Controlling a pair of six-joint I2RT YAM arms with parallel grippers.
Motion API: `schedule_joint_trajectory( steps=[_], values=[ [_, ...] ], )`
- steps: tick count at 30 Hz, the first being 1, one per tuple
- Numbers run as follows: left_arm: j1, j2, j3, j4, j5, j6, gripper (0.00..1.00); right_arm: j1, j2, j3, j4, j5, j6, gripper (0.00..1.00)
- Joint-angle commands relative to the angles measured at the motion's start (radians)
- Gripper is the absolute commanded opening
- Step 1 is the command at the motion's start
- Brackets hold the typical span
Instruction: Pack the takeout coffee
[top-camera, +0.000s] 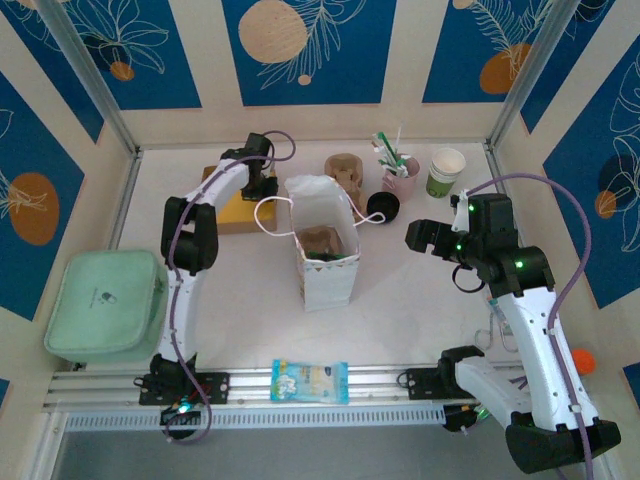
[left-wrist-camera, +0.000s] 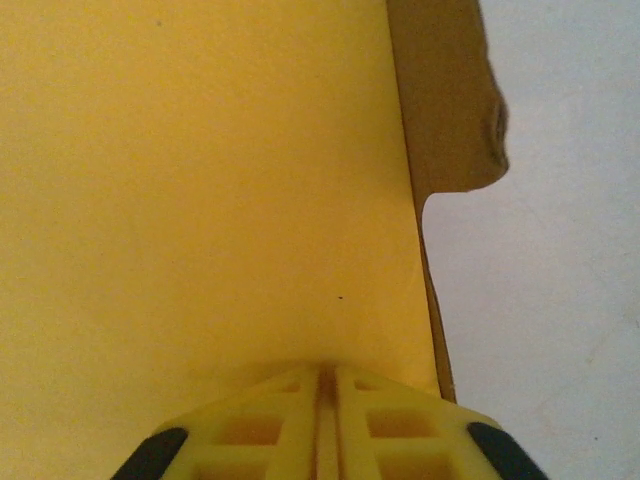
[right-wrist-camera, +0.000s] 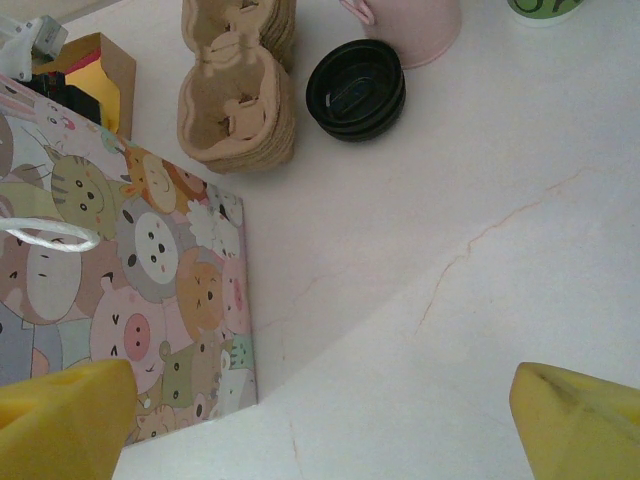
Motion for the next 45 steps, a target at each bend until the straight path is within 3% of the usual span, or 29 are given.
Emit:
schedule_joint_trajectory(
  steps=[1,7,14,18,30,31,35,45],
  values=[
    [-0.006,-0.016,0.012,-0.019,-0.004,0.0,0.08,-0.003,-0.013,-0.015,-0.008,-0.01,0.009,0.96],
    [-0.004,-0.062,0.002,-0.01,-0.012,0.009,0.01,-0.003,-0.025,0.009,-0.017,-0.067,-0.023,0.96],
    [0.0,-0.112,-0.017,-0.001,-0.011,0.017,0.0,0.01,-0.054,0.053,0.007,-0.292,-0.055,0.96],
    [0.004,-0.138,-0.028,0.005,-0.011,0.018,0.0,0.06,-0.056,0.079,0.013,-0.347,-0.064,0.95],
    [0.024,-0.189,-0.073,0.024,0.018,0.022,0.0,0.331,0.021,0.2,-0.054,-0.148,-0.092,0.95],
    [0.024,-0.18,-0.068,0.016,0.029,0.023,0.08,0.354,0.031,0.207,-0.056,-0.122,-0.092,0.95],
    [0.021,-0.136,-0.051,-0.01,0.042,0.019,0.23,0.406,0.065,0.225,-0.054,-0.075,-0.087,0.95],
    [0.015,-0.03,0.025,-0.026,0.021,0.008,0.35,0.501,0.146,0.325,-0.085,0.014,-0.098,0.95]
  ],
)
